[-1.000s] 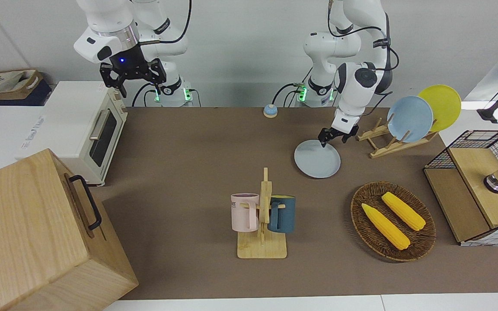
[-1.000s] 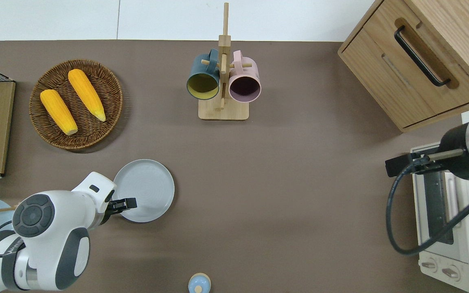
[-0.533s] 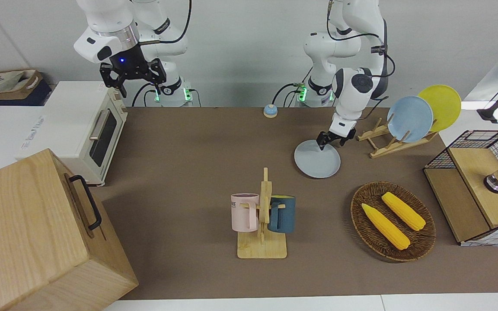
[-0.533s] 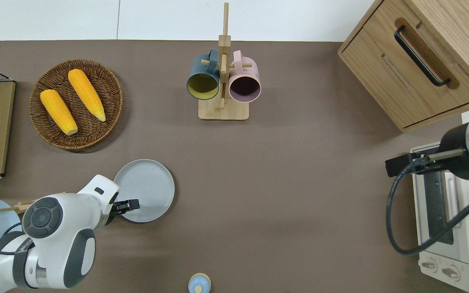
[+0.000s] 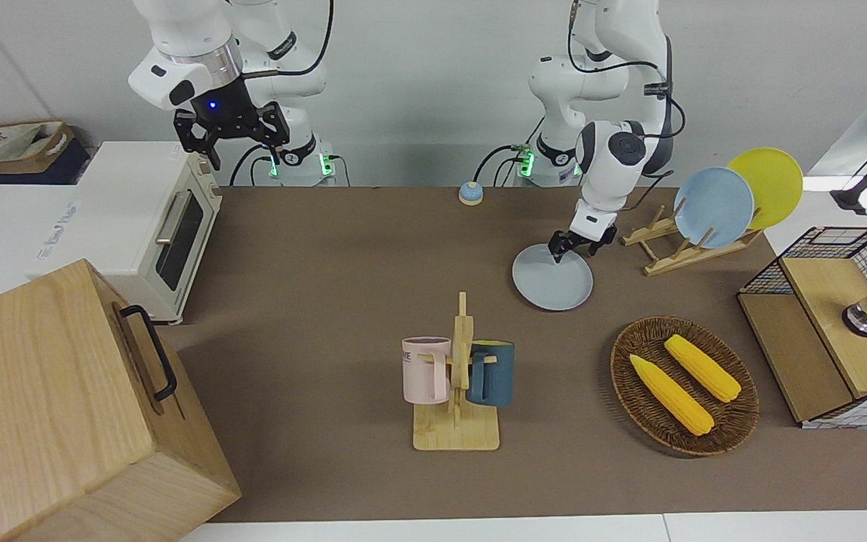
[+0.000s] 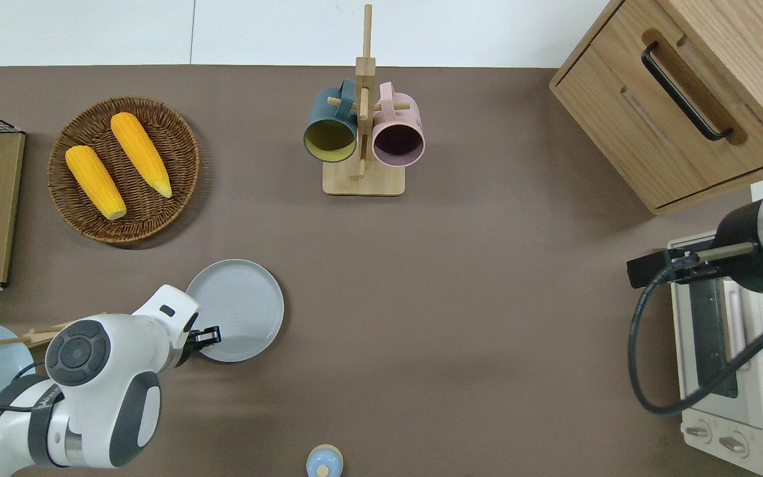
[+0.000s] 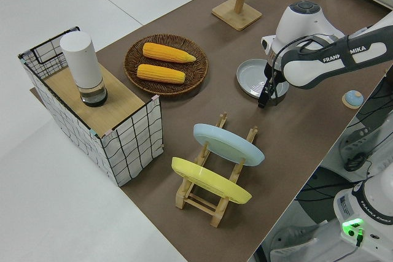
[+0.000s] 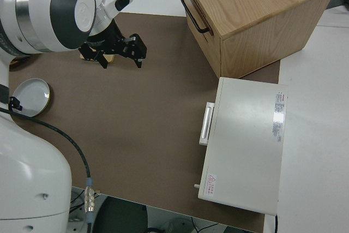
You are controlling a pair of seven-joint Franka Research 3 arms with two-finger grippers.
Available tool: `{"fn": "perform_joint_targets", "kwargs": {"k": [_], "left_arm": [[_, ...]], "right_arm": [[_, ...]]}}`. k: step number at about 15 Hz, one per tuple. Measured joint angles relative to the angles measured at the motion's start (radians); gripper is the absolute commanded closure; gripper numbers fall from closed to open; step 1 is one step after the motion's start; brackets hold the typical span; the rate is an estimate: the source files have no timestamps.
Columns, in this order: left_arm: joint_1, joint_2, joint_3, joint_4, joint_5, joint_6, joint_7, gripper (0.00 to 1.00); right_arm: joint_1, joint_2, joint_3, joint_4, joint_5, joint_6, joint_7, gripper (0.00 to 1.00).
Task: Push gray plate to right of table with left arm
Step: 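Push the gray plate across the table with the left gripper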
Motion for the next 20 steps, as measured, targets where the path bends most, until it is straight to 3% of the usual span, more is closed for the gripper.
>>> {"fn": "perform_joint_targets", "kwargs": {"k": [16, 20], "left_arm": [[-0.017, -0.011, -0.005, 0.004, -0.004, 0.017, -0.085, 1.0], [-0.064, -0.011, -0.007, 0.004, -0.004, 0.019, -0.156, 1.0]], "right_arm": [[0.0, 0.0, 0.0, 0.0, 0.0, 0.0, 0.0, 0.017], [0.0, 0.0, 0.0, 0.0, 0.0, 0.0, 0.0, 0.017]]}}
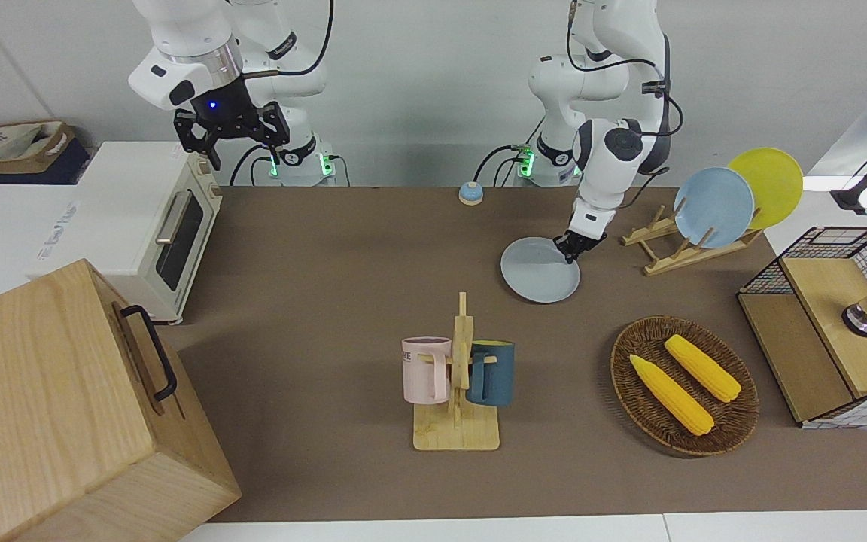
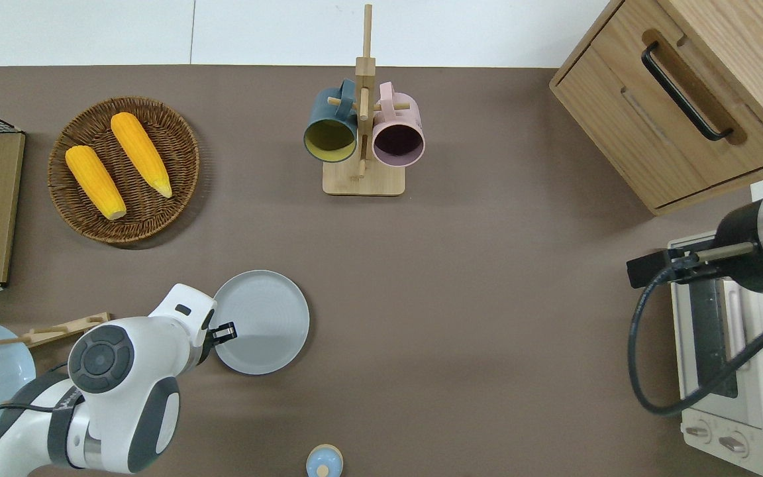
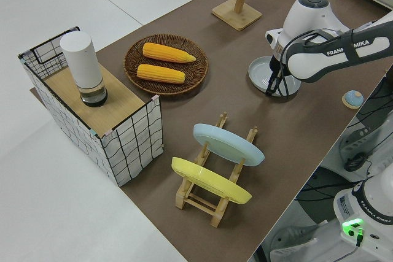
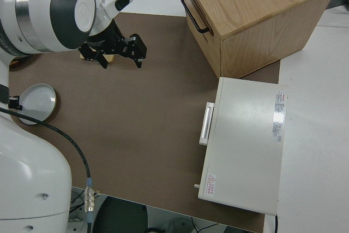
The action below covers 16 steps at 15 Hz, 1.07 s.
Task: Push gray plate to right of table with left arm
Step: 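Push the gray plate across the table with the left gripper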
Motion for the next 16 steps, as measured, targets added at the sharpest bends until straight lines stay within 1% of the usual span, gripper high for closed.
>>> {"fn": "perform_joint_targets", "kwargs": {"k": [3, 6, 11, 16], "left_arm": [[-0.057, 0.003, -0.005, 0.004, 0.0, 0.003, -0.09, 1.0], [-0.133, 0.022, -0.014, 0.026, 0.0, 0.005, -0.21, 1.0], [-0.253, 0.087, -0.022, 0.097, 0.0, 0.007, -0.375, 1.0], [-0.322, 0.155, -0.031, 0.179, 0.0, 0.007, -0.48, 1.0]], "right_arm": [[0.0, 0.0, 0.0, 0.0, 0.0, 0.0, 0.0, 0.017], [0.0, 0.0, 0.0, 0.0, 0.0, 0.0, 0.0, 0.017], [0.0, 0.0, 0.0, 0.0, 0.0, 0.0, 0.0, 0.017], [0.0, 0.0, 0.0, 0.0, 0.0, 0.0, 0.0, 0.017]]}}
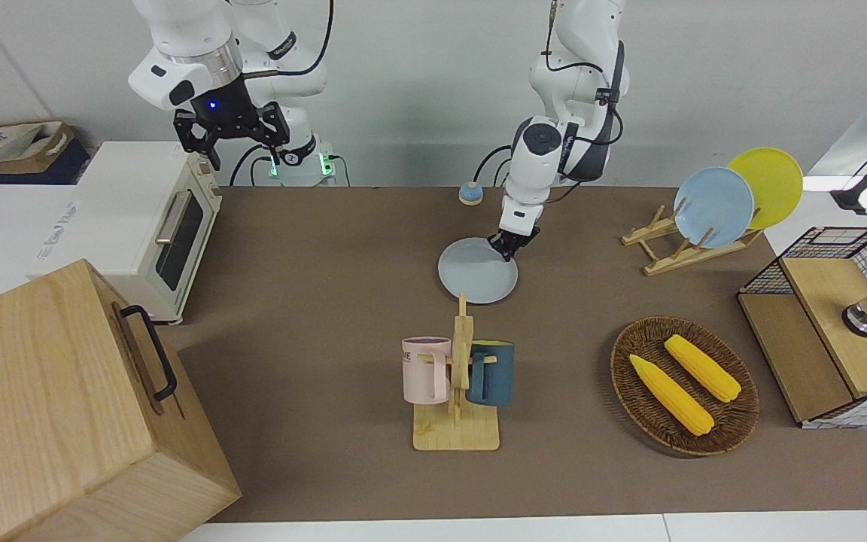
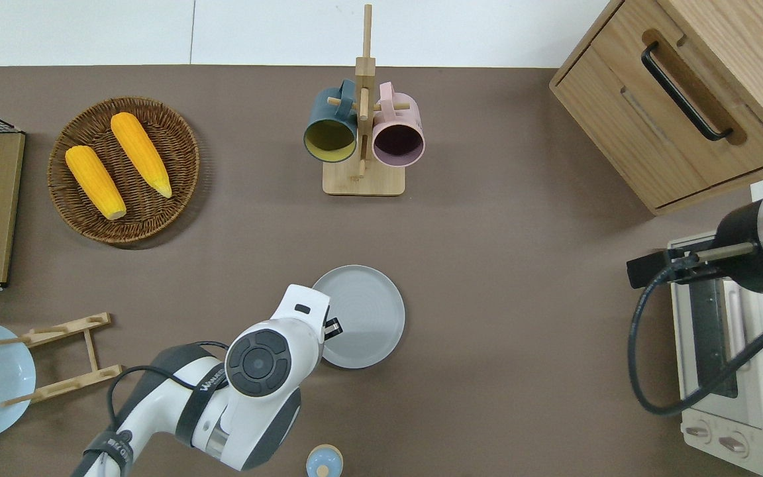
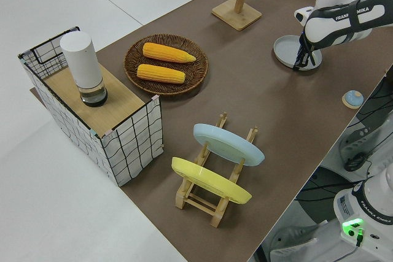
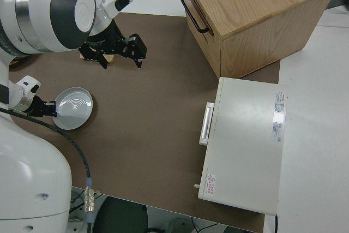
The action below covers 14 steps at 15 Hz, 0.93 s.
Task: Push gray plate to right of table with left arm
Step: 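Push the gray plate across the table with the left gripper, then continue pushing the gray plate toward the toaster oven with the left gripper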
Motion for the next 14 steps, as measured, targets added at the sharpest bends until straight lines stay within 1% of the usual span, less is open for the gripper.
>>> {"fn": "perform_joint_targets", "kwargs": {"k": [4, 10, 14], "left_arm": [[-0.051, 0.071, -0.021, 0.087, 0.0, 0.001, -0.105, 1.0], [-0.142, 0.16, -0.024, 0.201, 0.007, 0.004, -0.226, 1.0], [-0.203, 0.243, -0.026, 0.31, 0.092, 0.003, -0.37, 1.0]], "right_arm": [[0.0, 0.0, 0.0, 0.0, 0.0, 0.0, 0.0, 0.017], [0.0, 0.0, 0.0, 0.0, 0.0, 0.0, 0.0, 0.017], [0.0, 0.0, 0.0, 0.0, 0.0, 0.0, 0.0, 0.017]]}}
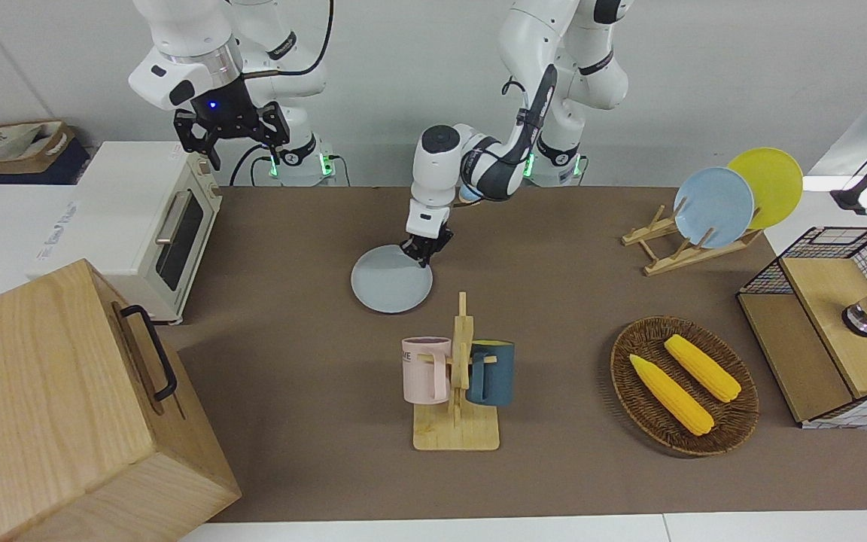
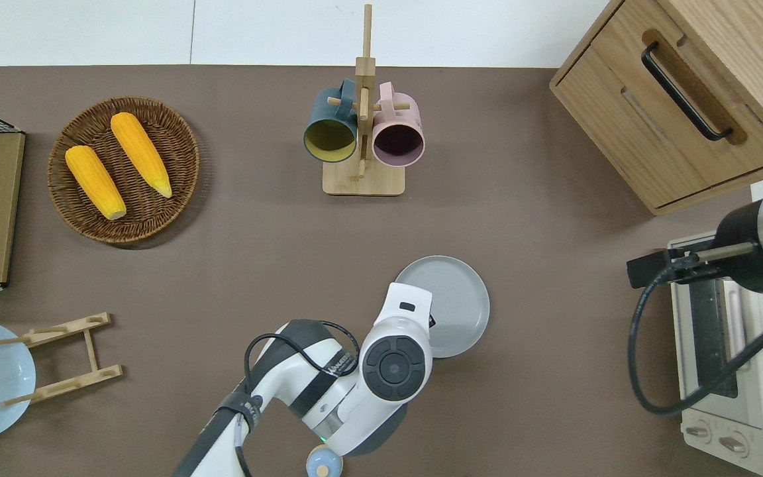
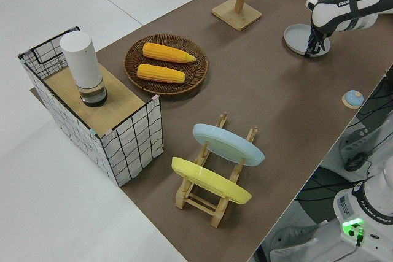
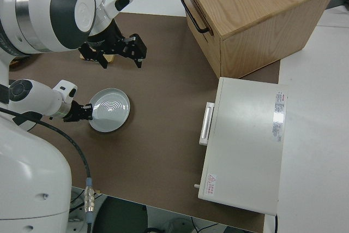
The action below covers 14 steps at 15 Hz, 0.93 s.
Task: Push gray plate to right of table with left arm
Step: 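Continue pushing the gray plate toward the toaster oven with the left gripper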
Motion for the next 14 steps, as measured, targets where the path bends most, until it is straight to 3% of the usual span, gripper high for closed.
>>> {"fn": "perform_joint_targets", "kwargs": {"k": [14], "left_arm": [[-0.114, 0.16, 0.0, 0.228, 0.039, -0.017, -0.058, 1.0]], "right_arm": [[0.0, 0.0, 0.0, 0.0, 0.0, 0.0, 0.0, 0.017]]}}
